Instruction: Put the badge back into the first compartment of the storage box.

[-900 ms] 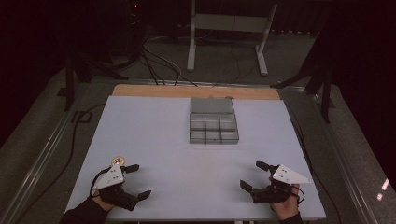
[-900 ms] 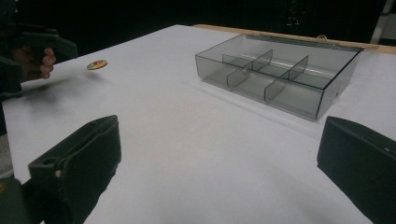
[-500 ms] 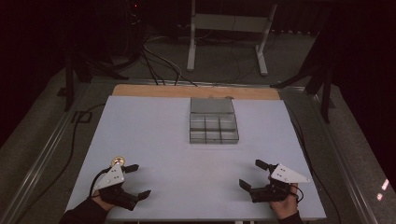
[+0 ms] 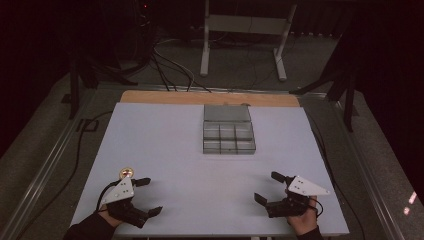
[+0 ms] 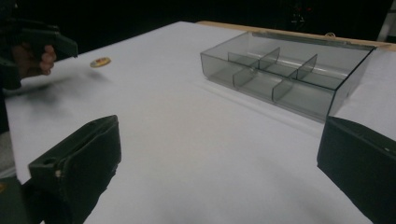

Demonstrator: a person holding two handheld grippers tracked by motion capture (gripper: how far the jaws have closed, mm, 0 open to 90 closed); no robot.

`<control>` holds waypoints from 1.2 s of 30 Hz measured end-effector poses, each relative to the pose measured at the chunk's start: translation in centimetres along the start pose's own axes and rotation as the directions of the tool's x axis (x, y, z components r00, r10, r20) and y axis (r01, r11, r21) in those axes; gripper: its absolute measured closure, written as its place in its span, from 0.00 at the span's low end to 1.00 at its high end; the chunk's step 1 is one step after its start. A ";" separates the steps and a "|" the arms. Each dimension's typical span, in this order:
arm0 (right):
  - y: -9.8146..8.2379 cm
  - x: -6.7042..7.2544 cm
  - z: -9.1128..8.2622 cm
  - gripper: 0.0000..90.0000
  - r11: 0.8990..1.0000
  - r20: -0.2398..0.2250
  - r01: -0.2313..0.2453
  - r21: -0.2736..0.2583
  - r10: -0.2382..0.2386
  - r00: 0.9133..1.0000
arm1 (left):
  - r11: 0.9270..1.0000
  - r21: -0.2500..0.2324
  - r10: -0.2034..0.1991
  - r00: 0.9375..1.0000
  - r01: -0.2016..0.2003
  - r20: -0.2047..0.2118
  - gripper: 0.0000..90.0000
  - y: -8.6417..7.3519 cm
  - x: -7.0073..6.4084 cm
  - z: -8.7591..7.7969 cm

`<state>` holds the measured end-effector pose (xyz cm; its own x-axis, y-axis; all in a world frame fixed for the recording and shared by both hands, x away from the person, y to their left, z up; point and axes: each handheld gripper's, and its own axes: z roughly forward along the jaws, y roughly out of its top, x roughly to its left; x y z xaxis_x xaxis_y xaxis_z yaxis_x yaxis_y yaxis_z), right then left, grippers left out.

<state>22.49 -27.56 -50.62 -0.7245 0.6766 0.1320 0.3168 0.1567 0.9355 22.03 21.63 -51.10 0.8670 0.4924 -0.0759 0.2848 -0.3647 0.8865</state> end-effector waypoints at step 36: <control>0.4 0.3 -0.1 0.00 1.000 -0.005 -0.011 -0.022 0.011 1.000 | 0.997 -0.061 -0.045 0.995 0.040 -0.088 0.00 3.8 1.8 -1.8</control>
<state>22.33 -27.33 -50.16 -0.7242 0.6744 0.1440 0.3112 0.1333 0.9409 23.99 22.53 -47.06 0.8138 0.5763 -0.0754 0.2937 -0.2958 0.9090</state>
